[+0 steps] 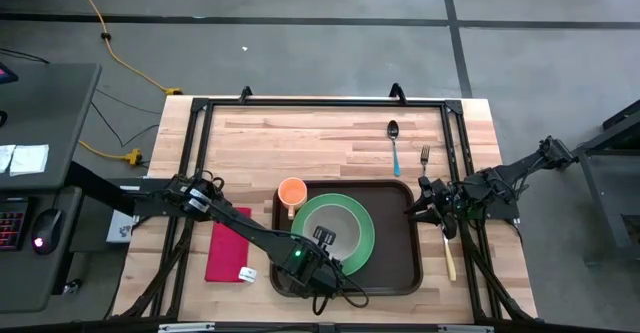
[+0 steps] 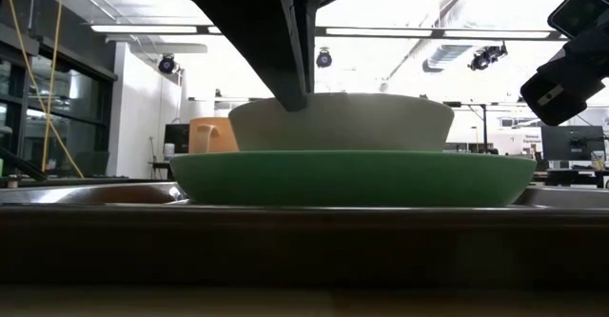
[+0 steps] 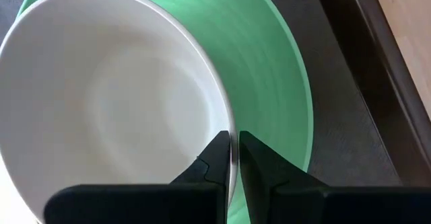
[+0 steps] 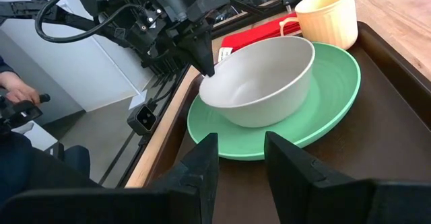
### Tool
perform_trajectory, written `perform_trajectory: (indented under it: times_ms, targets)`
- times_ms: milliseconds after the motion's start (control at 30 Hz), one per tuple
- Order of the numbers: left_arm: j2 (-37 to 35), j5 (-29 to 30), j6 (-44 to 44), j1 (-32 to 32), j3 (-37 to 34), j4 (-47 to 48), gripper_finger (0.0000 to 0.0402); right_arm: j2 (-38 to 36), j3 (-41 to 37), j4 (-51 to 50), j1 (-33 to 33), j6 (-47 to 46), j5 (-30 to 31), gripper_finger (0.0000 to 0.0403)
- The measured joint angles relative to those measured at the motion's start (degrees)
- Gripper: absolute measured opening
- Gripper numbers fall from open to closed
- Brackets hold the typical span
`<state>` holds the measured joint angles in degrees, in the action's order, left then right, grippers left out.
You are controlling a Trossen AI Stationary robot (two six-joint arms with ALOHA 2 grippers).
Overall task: Set up tray
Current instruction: Put the gray bowl on top of the green plate
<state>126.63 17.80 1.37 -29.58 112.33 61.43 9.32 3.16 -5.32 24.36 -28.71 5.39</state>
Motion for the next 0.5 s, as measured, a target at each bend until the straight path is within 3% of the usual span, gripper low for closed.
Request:
perform_trajectory:
  times_ms: [500]
  targets:
    - [-0.4,1.2,0.4,0.0,0.0,0.2,0.0062,0.0,0.0,0.0,0.0,0.0,0.0,0.0099]
